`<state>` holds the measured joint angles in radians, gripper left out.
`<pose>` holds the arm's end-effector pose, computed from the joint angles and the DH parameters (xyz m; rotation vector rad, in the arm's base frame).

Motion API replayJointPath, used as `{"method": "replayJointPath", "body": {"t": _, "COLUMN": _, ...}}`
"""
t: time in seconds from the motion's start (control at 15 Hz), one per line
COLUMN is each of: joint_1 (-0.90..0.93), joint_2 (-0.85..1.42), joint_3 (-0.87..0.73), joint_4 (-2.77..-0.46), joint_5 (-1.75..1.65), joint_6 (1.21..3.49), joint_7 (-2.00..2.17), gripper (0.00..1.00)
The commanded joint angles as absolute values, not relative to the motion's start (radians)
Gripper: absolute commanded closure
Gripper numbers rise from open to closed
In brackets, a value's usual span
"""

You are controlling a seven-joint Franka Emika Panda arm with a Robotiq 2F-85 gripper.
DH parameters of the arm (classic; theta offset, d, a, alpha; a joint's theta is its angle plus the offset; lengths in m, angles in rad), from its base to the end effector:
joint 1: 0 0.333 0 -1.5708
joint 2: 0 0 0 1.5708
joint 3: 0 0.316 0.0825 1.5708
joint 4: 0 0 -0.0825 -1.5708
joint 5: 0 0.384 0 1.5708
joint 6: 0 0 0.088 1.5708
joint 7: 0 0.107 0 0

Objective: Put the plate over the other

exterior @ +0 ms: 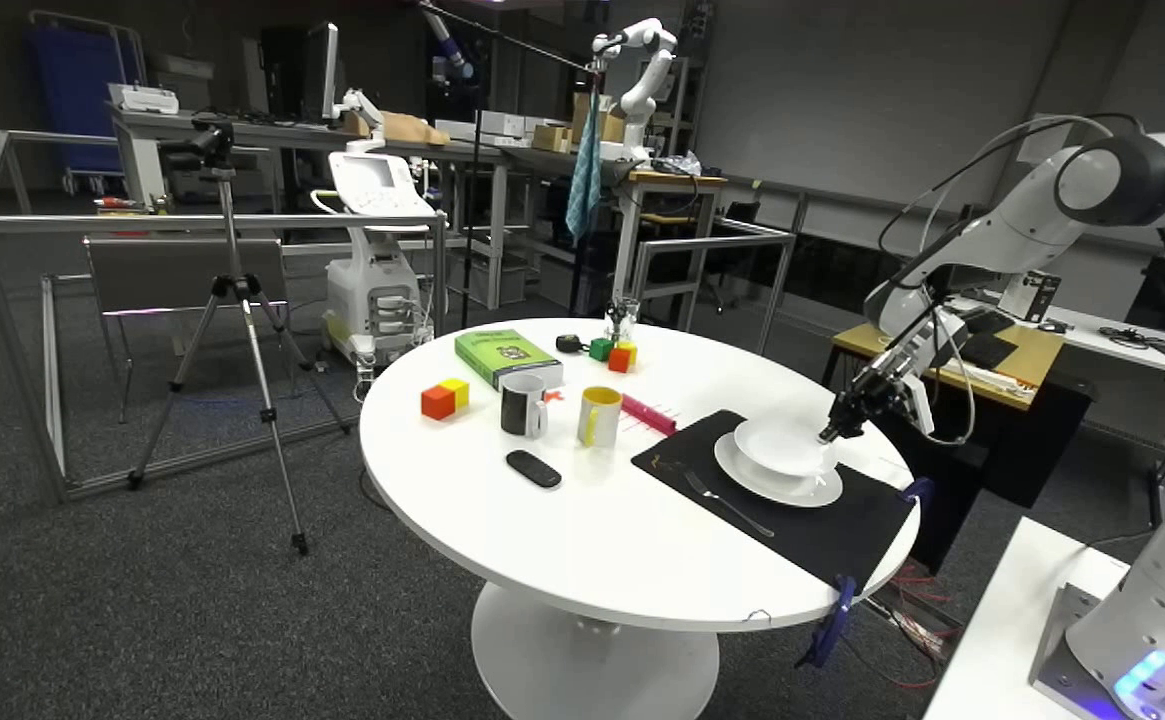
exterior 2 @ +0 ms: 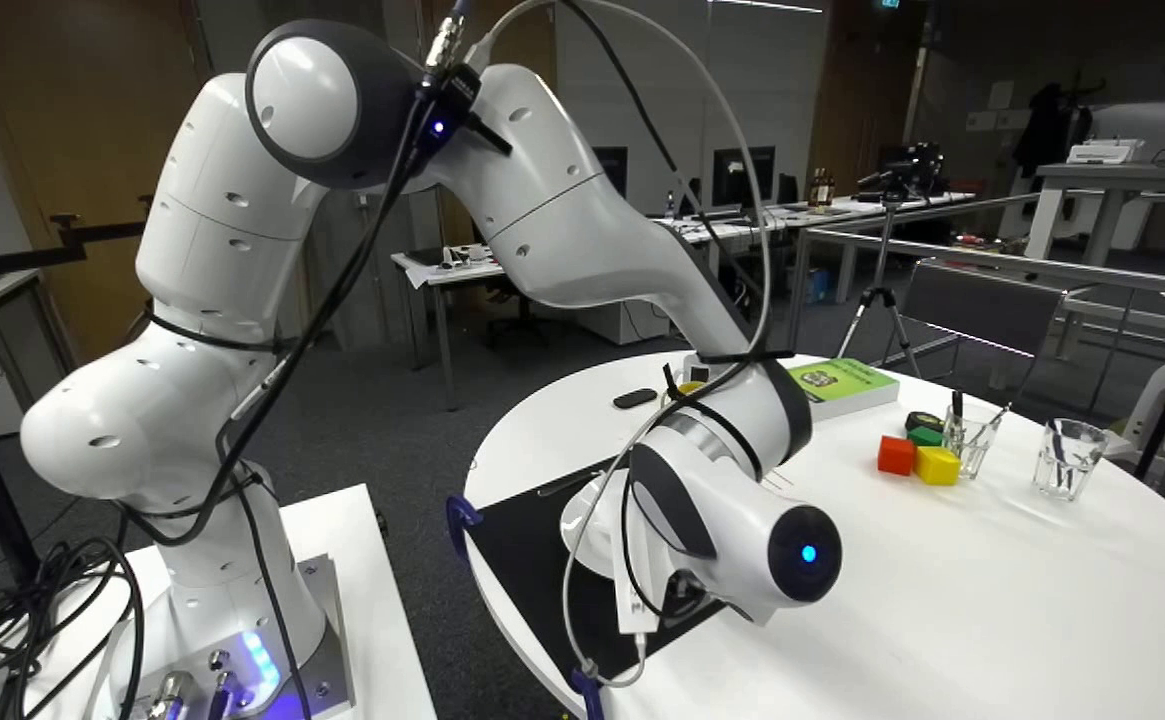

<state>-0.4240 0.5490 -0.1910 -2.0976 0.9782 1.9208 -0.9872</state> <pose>0.4495 -0.2524 0.1364 -2.2198 0.3667 -0.0387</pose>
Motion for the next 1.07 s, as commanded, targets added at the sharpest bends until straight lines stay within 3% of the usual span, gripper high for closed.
{"method": "replayJointPath", "body": {"t": 0.0, "joint_1": -0.454, "joint_2": 0.577, "joint_3": -0.191, "joint_4": -2.055, "joint_5": 0.995, "joint_6": 1.853, "joint_7": -1.02, "gripper": 0.99}}
{"method": "replayJointPath", "body": {"t": 1.0, "joint_1": -0.441, "joint_2": 0.637, "joint_3": -0.171, "joint_4": -1.998, "joint_5": 0.975, "joint_6": 1.854, "joint_7": -0.998, "gripper": 0.99}}
